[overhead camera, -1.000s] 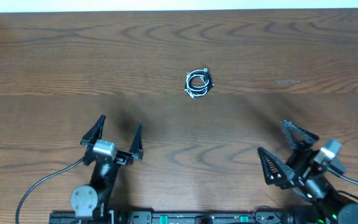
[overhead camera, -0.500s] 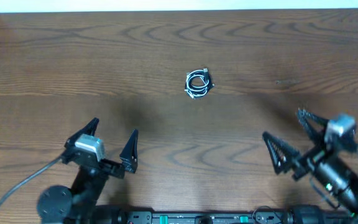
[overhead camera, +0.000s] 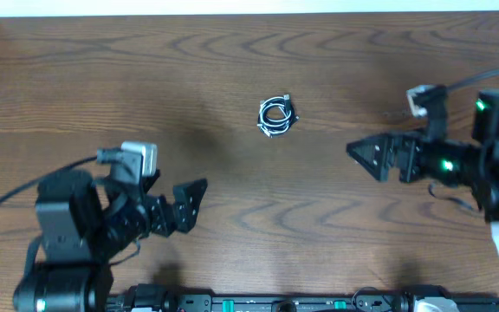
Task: Untangle cables
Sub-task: 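Open both grippers and reach both arms toward the coiled cable bundle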
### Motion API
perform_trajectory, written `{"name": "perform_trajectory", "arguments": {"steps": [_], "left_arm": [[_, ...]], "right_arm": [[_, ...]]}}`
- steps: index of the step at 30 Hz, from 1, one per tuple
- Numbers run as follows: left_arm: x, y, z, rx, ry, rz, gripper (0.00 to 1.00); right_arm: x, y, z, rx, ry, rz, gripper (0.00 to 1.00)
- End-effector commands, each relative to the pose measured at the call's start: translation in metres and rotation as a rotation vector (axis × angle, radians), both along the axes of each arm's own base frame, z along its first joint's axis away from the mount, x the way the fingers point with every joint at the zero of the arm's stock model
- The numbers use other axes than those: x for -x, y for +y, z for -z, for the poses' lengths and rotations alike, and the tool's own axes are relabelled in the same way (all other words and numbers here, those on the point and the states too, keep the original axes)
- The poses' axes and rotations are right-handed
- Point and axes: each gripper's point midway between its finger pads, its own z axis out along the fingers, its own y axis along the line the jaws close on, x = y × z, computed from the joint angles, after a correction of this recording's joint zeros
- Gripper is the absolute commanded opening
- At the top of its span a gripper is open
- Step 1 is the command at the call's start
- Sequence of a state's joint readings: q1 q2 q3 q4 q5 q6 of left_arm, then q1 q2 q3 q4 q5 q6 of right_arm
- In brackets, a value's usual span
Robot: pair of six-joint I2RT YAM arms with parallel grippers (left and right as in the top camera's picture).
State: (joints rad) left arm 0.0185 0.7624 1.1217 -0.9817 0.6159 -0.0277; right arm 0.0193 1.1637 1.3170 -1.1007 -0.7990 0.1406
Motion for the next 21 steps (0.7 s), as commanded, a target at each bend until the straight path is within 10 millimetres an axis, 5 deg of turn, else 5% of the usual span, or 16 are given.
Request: {"name": "perform_trajectory", "arguments": {"steps": [1,7,13,21], "left_arm": [[-0.004,-0.019,-0.007,0.117,0.039,0.082,0.98],[-0.036,-0.017,-0.005,0.154,0.185,0.031,0.98],[-0.075,0.003,0.021,-0.027,0.443,-0.071,0.98],[-0.103,-0.01,0.089,-0.063,0.702,-0.049,0.98]], "right_arm": [[0.004,0.028,-0.003,-0.108,0.046,-0.141,0.99],[-0.02,0.028,0.058,0.226,0.167,0.009,0.99],[-0.043,0.02,0.081,0.48,0.239,0.064,0.99],[-0.073,0.057,0.119,0.361,0.365,0.009,0.99]]}}
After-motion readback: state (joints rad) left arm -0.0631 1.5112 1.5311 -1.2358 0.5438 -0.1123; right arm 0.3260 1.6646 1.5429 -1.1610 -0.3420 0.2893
